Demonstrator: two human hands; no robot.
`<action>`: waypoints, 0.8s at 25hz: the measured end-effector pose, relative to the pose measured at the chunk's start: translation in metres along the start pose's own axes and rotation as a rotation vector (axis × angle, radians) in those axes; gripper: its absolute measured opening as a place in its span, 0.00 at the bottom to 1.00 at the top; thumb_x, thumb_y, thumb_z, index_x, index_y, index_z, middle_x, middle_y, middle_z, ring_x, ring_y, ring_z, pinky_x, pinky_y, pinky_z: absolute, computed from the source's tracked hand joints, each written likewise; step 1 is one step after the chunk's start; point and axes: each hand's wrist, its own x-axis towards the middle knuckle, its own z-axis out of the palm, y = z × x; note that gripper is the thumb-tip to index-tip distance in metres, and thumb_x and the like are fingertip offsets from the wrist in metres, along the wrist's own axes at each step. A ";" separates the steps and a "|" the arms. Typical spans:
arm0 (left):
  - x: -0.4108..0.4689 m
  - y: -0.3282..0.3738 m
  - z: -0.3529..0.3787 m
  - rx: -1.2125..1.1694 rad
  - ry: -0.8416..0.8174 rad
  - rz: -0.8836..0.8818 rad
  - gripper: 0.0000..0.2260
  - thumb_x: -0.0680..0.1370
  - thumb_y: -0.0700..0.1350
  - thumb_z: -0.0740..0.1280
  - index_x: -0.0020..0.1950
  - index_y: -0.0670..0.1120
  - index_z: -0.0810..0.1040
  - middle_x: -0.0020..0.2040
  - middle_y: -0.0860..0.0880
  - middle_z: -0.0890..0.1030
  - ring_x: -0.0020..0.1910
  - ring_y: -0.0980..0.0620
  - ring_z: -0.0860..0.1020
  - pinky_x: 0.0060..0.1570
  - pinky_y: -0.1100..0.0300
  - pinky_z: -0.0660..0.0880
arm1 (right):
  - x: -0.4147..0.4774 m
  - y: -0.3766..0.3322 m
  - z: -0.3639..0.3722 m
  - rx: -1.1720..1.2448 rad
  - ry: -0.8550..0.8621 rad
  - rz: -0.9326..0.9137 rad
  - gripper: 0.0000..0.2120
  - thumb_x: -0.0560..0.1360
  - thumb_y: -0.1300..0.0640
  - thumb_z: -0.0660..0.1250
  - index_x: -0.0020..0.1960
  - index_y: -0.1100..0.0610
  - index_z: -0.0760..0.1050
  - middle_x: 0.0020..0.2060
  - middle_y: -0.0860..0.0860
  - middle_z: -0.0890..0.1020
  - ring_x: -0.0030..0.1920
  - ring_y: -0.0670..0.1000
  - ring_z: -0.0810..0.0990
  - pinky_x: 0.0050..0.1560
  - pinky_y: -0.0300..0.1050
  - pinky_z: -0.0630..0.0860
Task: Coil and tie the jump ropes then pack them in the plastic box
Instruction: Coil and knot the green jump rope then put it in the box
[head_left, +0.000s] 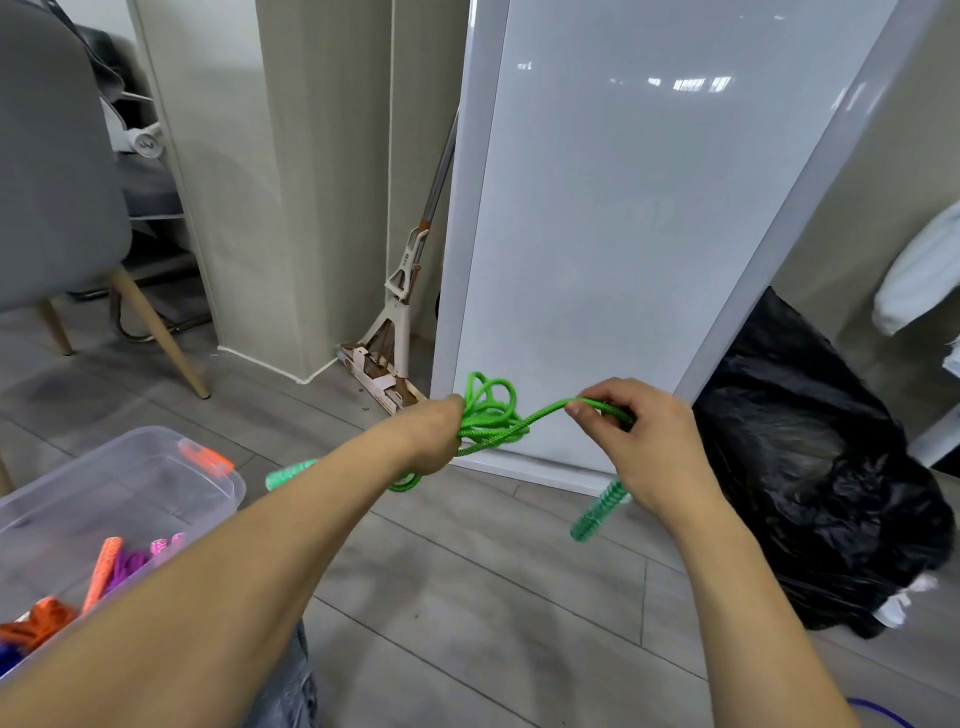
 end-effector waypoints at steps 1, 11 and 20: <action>-0.005 0.007 0.000 0.062 -0.024 0.051 0.08 0.80 0.39 0.60 0.59 0.42 0.68 0.58 0.37 0.78 0.56 0.36 0.76 0.51 0.49 0.73 | 0.001 -0.002 0.000 0.007 0.024 -0.033 0.03 0.75 0.50 0.74 0.43 0.47 0.83 0.35 0.45 0.80 0.36 0.46 0.75 0.36 0.36 0.70; -0.072 0.072 -0.023 -0.156 0.051 0.580 0.06 0.76 0.41 0.63 0.49 0.48 0.68 0.47 0.45 0.78 0.46 0.44 0.73 0.44 0.51 0.69 | 0.007 0.030 0.001 0.590 -0.046 0.261 0.02 0.71 0.61 0.76 0.42 0.56 0.87 0.37 0.50 0.87 0.36 0.44 0.81 0.42 0.37 0.77; -0.064 0.065 -0.031 -1.387 -0.245 0.261 0.11 0.69 0.44 0.55 0.48 0.43 0.71 0.30 0.48 0.67 0.23 0.53 0.59 0.25 0.65 0.58 | 0.007 0.031 0.022 0.692 -0.124 0.415 0.24 0.78 0.71 0.64 0.30 0.51 0.83 0.20 0.44 0.65 0.23 0.45 0.58 0.30 0.41 0.54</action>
